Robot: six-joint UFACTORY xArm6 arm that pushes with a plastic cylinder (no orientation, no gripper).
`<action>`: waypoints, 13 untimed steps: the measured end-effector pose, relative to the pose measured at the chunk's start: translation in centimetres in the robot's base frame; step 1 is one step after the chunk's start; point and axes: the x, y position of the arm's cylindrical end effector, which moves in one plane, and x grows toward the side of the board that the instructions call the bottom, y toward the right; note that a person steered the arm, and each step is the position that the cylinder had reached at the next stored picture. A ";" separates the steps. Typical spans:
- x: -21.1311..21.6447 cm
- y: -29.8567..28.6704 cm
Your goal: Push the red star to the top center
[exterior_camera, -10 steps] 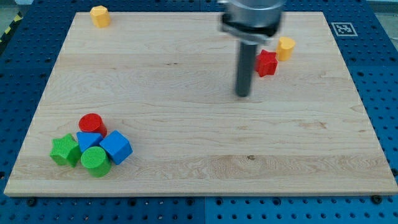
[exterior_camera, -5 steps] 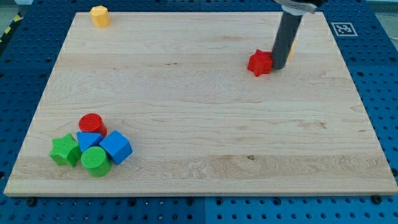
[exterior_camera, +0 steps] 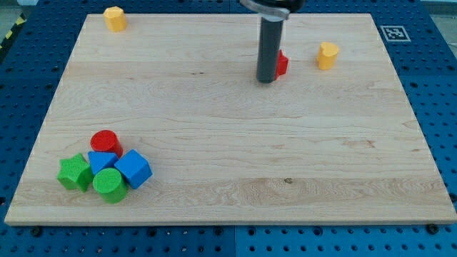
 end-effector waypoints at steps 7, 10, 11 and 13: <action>-6.7 -3.4; -8.0 -7.7; -10.0 -7.7; -13.4 -9.3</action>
